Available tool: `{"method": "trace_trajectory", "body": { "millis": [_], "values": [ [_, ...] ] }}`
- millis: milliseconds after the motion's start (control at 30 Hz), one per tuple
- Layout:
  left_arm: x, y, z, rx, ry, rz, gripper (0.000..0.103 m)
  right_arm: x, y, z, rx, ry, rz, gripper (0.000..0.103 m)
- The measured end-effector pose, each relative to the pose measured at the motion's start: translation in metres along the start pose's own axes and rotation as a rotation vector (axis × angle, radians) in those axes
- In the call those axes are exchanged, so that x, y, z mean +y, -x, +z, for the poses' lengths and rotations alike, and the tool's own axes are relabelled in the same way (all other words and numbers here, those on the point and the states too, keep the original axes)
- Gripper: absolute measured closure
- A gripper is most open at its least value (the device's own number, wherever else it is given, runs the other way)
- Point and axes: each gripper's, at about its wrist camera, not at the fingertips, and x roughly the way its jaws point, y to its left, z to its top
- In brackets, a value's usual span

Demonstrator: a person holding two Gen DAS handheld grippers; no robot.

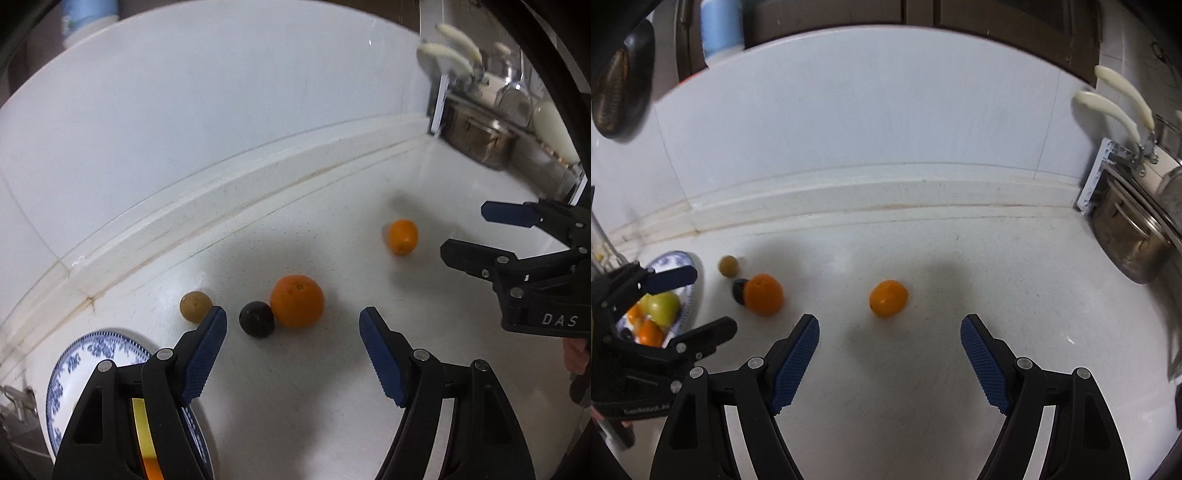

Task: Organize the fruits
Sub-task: 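Move both open grippers toward the remaining fruits on the counter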

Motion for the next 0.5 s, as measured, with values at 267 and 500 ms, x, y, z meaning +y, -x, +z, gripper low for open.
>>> {"method": "trace_trajectory", "body": {
  "millis": [267, 500],
  "values": [
    [-0.01, -0.022, 0.01, 0.042, -0.137, 0.023, 0.039, -0.009, -0.031, 0.006, 0.06, -0.013, 0.012, 0.024],
    [-0.019, -0.037, 0.013, 0.087, -0.215, 0.041, 0.048, -0.014, -0.055, 0.008, 0.113, -0.045, 0.043, 0.031]
  ]
}}
